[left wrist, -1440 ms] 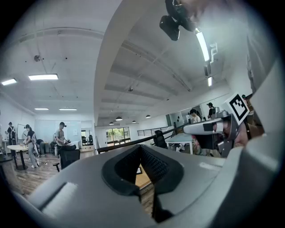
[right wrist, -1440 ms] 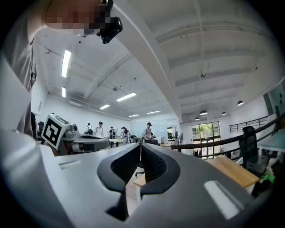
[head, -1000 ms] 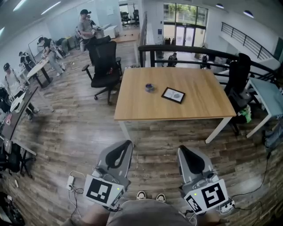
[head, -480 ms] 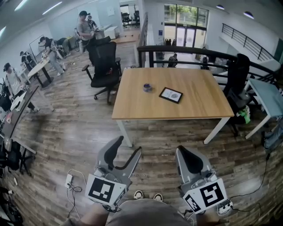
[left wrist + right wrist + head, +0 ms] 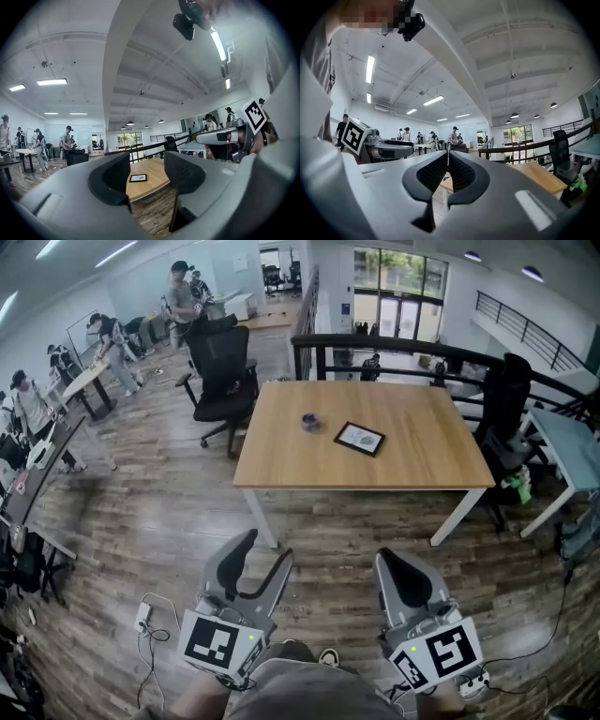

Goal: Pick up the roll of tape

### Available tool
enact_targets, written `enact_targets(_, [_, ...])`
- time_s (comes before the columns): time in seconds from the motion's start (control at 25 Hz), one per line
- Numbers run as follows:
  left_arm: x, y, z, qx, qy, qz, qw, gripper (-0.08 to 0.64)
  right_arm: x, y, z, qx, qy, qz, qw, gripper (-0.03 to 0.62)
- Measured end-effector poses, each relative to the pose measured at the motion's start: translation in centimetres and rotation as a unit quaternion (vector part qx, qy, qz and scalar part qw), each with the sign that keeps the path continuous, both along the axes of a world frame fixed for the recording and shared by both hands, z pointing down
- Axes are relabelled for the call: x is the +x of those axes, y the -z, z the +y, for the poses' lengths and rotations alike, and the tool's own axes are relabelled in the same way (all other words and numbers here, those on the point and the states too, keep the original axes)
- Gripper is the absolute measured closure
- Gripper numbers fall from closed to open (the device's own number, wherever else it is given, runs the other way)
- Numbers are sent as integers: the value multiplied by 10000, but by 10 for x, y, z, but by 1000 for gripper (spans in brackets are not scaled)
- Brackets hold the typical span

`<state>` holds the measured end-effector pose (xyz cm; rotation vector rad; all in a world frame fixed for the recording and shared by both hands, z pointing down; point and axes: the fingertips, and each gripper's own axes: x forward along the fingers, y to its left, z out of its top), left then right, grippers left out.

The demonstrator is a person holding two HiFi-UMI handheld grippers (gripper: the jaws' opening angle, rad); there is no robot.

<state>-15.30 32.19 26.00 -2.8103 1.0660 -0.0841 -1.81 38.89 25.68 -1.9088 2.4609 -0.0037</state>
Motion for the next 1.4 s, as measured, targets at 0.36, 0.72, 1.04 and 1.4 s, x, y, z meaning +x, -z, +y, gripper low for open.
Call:
enact_targets(0.36, [0,-11,-1,-86,227,-50,9997,334,10,-14,4,-133,38,-17,9999,575])
enact_targets(0.72, [9,-19,-24,-252,251,117,9993,333,15,-25,-19,-256,116,18,9996,576])
enact_targets(1.04, [18,-23,-65,-63,271,-13,9996,330,24,-31,-67,-310,129,50,9994,575])
enact_targets(1.4, [26,-22,-162,-152,239,-2,9996,330,27,-32,-162,-454,162,103,9988,575])
